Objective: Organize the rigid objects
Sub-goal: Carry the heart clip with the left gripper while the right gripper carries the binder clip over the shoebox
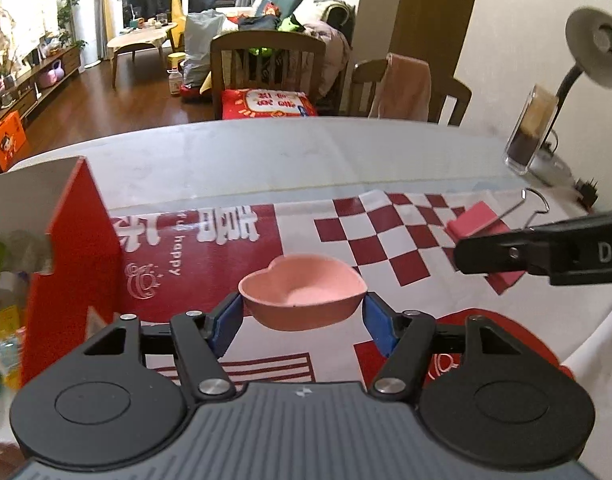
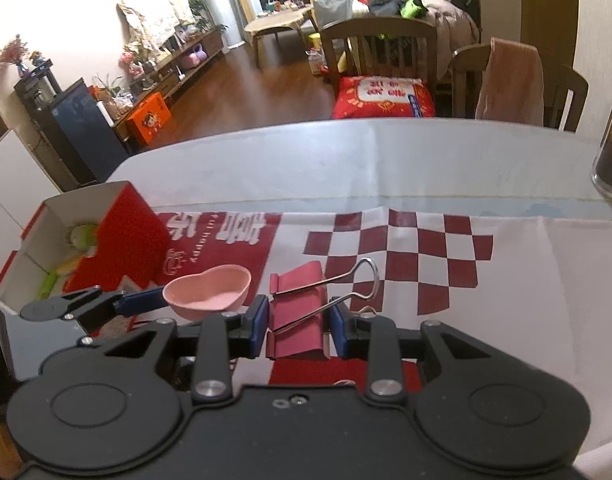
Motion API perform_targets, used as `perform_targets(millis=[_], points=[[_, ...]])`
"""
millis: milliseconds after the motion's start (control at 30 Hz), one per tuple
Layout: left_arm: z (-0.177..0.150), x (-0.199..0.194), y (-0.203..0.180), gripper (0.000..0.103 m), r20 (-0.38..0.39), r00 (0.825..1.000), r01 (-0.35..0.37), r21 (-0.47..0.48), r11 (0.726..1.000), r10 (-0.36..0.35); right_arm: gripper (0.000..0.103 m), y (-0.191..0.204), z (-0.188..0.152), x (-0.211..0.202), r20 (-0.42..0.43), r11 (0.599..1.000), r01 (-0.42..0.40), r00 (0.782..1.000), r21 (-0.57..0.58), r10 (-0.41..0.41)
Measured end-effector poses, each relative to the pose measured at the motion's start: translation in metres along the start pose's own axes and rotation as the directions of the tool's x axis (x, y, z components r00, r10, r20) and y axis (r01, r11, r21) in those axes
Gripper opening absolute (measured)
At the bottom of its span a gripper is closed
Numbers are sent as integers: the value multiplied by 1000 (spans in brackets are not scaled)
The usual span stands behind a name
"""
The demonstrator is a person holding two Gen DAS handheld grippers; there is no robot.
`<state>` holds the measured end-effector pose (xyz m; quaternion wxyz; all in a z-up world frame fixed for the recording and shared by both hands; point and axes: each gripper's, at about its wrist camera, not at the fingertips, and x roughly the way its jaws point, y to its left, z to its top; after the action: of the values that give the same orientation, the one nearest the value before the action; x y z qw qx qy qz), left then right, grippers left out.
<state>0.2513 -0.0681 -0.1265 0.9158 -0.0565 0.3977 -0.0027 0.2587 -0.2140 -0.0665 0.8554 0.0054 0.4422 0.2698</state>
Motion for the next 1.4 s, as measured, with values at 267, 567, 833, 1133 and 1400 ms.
perform_targets(millis=[267, 567, 833, 1133, 1400], points=[[9, -48, 21, 64, 24, 1000, 11, -60, 998, -10, 32, 32, -5, -30, 18, 998, -22, 1000, -61, 23], [13, -103, 60, 64, 73, 997, -15, -66, 998, 19, 32, 84, -6, -42, 32, 990, -61, 997, -124, 65], [10, -136, 118, 61, 80, 995, -53, -101, 993, 62, 32, 138, -4, -34, 27, 980, -89, 995, -178, 95], [3, -148, 182, 60, 84, 989, -114, -115, 987, 124, 32, 197, 2, -2, 11, 967, -102, 994, -232, 108], [-8, -144, 239, 60, 42, 985, -162, -140, 977, 169, 32, 247, 7, 45, -23, 953, -84, 996, -289, 81]])
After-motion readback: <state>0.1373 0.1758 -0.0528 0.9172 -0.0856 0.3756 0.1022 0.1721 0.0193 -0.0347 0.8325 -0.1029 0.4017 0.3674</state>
